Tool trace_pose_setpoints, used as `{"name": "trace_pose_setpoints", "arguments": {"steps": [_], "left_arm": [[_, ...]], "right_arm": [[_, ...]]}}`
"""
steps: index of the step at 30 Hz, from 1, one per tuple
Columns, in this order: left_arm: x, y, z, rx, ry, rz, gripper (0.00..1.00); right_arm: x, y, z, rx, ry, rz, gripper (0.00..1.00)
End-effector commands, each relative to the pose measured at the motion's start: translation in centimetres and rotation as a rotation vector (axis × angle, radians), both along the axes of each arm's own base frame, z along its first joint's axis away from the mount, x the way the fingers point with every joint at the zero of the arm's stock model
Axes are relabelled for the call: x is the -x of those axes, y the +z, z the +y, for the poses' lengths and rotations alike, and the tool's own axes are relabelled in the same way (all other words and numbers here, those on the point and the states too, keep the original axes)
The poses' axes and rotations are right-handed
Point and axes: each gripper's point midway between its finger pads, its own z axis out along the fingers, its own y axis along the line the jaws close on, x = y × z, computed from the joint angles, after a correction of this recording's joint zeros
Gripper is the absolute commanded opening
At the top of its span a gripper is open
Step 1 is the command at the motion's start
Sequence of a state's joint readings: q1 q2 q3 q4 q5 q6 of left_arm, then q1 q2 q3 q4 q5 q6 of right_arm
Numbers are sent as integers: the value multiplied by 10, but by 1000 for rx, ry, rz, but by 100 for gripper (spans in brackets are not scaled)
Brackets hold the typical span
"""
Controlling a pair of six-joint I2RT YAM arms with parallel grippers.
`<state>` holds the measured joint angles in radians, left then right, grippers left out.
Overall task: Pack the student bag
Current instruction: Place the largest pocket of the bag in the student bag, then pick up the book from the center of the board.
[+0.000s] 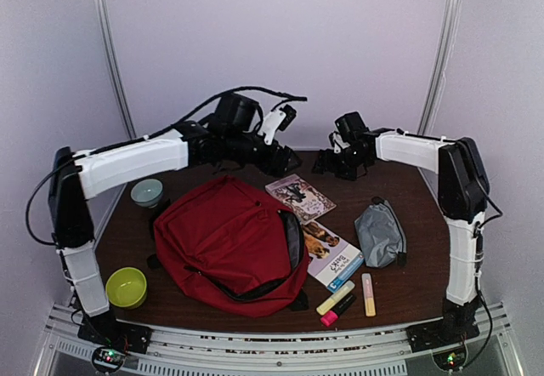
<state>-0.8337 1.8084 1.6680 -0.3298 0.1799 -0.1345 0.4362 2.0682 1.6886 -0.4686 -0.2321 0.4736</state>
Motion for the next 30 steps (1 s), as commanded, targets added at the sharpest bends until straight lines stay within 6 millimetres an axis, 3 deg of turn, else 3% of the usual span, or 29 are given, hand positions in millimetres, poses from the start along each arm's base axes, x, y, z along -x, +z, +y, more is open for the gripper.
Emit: {"name": "trace_pose_setpoints", "arguments": {"steps": [1,4,7,10,12,17,23,26,30], "left_arm": [[-57,-81,2,-4,250,264,63],[-87,-124,-4,-59,345,281,62],[-100,-170,-17,-136,371,367,60],[-94,-213,-14,-195,404,470,54],[-87,-230,-8,-199,431,511,52],[-76,-243,6,-147,497,549,51],[-68,-279,-1,-129,469,650,51],[-69,-284,-2,-111,476,662,50],[-70,-283,-2,-116,477,657,48]], "right_arm": [[24,-51,-2,99,115,199,83],[25,-63,-1,68,126,237,84],[26,-73,0,51,139,274,84],[32,-83,-1,63,165,321,84],[36,-88,1,51,180,344,84],[37,-84,14,-26,201,350,84],[23,-70,3,63,187,298,84],[11,-57,-9,120,152,250,84],[15,-74,-18,135,132,284,85]]}}
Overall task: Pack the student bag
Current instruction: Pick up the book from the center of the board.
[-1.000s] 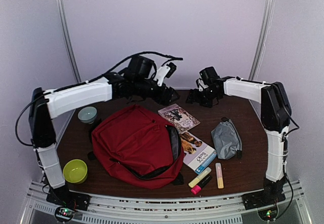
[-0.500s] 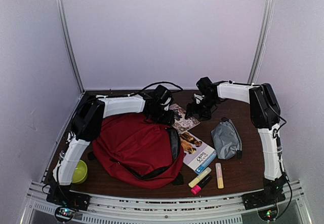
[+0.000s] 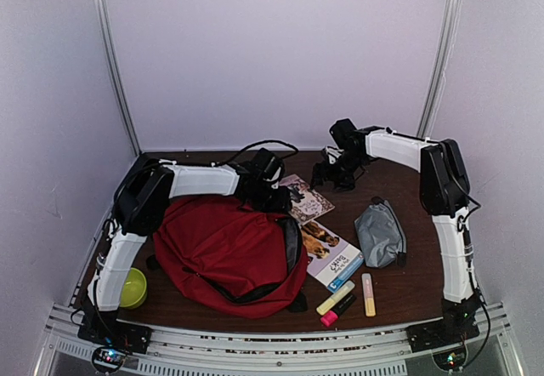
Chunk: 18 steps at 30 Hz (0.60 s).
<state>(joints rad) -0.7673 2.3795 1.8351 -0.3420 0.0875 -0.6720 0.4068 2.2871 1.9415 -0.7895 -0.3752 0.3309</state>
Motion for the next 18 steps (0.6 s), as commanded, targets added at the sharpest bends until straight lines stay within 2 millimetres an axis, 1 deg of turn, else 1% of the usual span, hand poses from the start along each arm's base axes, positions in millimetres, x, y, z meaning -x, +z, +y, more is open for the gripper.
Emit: {"name": "trace_pose_setpoints", "arguments": {"steps": [1,3,5,9,12,14,16,18], "left_arm": [[10,-29,3,-12,3,69,48],[11,-30,3,-5,-4,70,48],[11,-29,2,14,-9,66,48],[12,-31,3,24,-11,67,46],[12,-35,3,32,-15,76,45],[13,-37,3,37,-18,81,44],[14,-38,3,36,-19,85,42],[15,-39,4,34,-19,87,42]], "right_arm": [[3,-21,-19,68,-24,40,85],[10,-32,-14,44,-9,87,84],[18,-39,-4,3,22,134,84],[34,-45,12,-75,82,208,84],[52,-49,32,-186,145,289,83],[60,-46,44,-246,172,307,83],[63,-36,56,-325,183,304,83],[64,-19,67,-423,184,290,82]]}}
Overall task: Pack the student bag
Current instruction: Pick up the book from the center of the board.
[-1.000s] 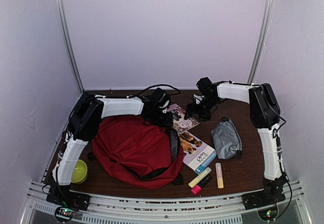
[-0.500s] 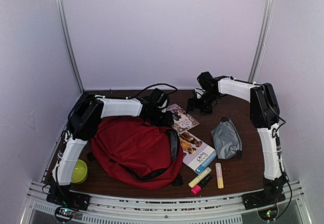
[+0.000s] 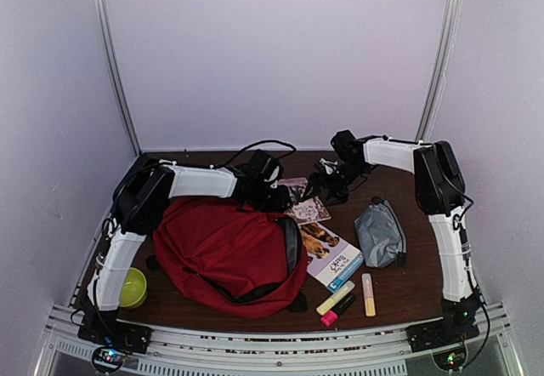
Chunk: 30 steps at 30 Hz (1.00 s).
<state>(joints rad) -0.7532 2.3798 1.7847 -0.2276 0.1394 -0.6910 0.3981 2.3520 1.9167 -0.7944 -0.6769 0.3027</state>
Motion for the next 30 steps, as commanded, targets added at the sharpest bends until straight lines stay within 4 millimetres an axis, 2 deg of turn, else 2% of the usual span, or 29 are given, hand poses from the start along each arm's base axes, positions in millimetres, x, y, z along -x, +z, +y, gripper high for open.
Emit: {"name": "trace_pose_setpoints", "arguments": {"steps": [1,5,11,17,21,27,29,30], "left_arm": [[20,-37,9,-46,-18,94,42],[21,-37,9,-41,-21,94,41],[21,-35,9,-37,-22,88,39],[23,-37,12,-40,-21,88,39],[22,-36,11,-35,-22,85,38],[23,-38,12,-36,-22,89,37],[23,-39,13,-37,-23,89,36],[24,-39,13,-38,-23,91,36]], "right_arm": [[30,11,40,-245,40,116,82],[28,42,59,-407,13,95,80],[23,63,77,-541,-31,70,72],[21,96,86,-690,-63,49,65],[20,97,85,-689,-84,30,58],[29,113,89,-763,-61,9,56],[29,103,85,-727,-84,10,55],[30,88,81,-674,-111,37,55]]}}
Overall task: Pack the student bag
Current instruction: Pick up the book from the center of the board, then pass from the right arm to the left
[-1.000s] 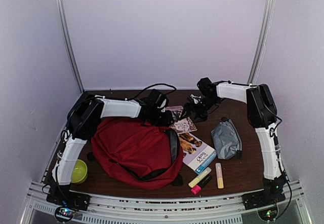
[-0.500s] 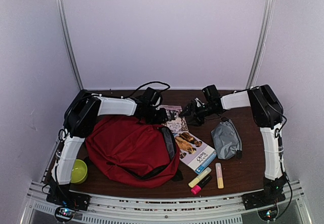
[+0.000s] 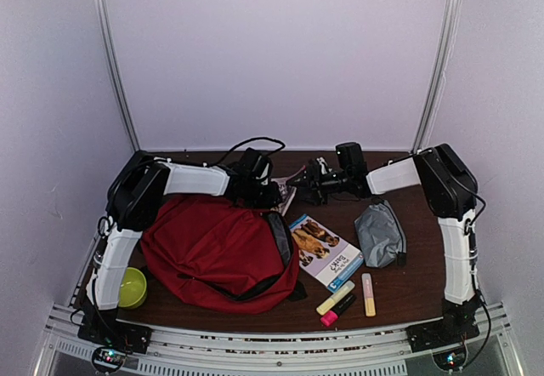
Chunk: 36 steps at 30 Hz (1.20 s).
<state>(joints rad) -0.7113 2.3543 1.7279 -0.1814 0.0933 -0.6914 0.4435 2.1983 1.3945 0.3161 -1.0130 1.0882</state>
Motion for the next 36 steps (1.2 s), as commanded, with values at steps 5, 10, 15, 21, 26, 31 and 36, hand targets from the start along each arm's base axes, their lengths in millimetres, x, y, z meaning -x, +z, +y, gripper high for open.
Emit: {"name": "trace_pose_setpoints", "arguments": {"steps": [5,10,15,21,26,31,36], "left_arm": [[45,-37,-13,-22,-98,125,35],[45,-37,-12,-23,-100,122,35],[44,-14,-18,30,-142,72,35],[41,117,-21,101,-329,-250,53],[70,231,-6,170,-437,-508,66],[130,293,26,194,-602,-726,78],[194,328,71,150,-720,-823,93]], "right_arm": [[18,-11,-5,141,-4,-47,50],[9,-17,-24,238,-86,-62,31],[6,-3,-40,321,-93,-134,0],[-4,64,-82,477,-110,-407,0],[15,139,-88,492,-62,-648,0],[76,180,-54,419,215,-890,0],[168,163,-24,474,636,-1083,0]]}}
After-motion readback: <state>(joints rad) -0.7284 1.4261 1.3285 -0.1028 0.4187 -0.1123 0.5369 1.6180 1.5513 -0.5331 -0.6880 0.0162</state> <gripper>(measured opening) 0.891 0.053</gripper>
